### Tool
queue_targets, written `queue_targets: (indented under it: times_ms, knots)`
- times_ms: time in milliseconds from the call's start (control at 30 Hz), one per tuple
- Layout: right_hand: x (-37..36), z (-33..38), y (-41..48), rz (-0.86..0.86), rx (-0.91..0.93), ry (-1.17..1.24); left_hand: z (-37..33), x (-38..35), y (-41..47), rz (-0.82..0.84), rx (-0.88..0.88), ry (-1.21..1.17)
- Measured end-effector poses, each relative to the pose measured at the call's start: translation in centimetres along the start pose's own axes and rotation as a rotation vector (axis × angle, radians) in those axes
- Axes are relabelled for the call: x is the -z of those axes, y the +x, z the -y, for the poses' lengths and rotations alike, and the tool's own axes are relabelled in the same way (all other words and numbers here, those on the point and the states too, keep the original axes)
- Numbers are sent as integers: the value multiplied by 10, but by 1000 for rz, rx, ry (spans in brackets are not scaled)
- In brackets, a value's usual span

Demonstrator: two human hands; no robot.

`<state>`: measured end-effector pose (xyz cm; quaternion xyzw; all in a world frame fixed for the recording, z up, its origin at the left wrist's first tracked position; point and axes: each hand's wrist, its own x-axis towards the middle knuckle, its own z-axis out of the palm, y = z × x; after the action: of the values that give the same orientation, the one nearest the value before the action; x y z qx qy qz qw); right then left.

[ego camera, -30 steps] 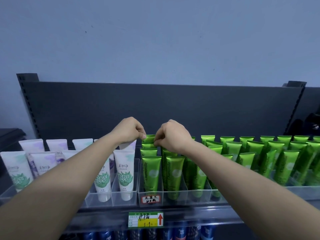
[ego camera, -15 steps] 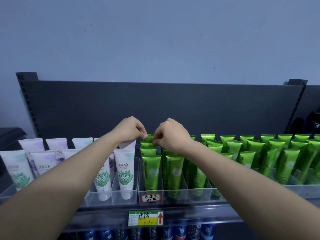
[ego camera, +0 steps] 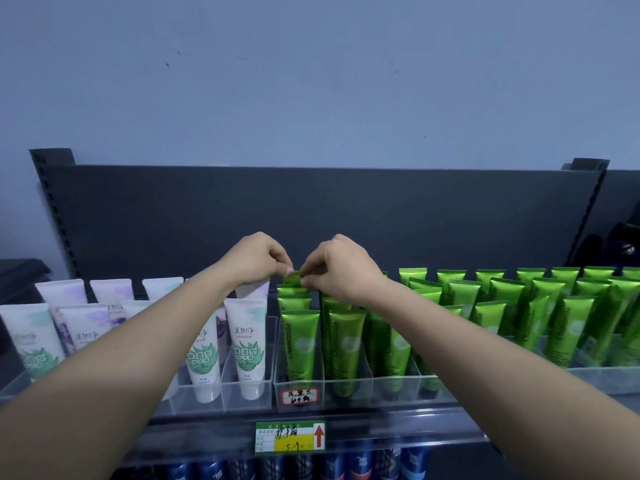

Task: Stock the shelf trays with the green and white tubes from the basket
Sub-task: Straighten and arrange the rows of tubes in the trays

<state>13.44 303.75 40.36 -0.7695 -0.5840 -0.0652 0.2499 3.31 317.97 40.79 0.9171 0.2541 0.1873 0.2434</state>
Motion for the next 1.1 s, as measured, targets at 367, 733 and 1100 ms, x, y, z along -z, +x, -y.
queue_targets:
  times_ms: [367, 733, 1100]
  knots:
    - [15, 21, -23, 188, 230, -29, -4, 3, -4, -49, -4, -38]
    - [7, 24, -23, 138, 180, 43, -3, 0, -5, -64, -17, -34]
    - [8, 27, -18, 156, 202, 5, -12, 1, -1, -80, -63, -45]
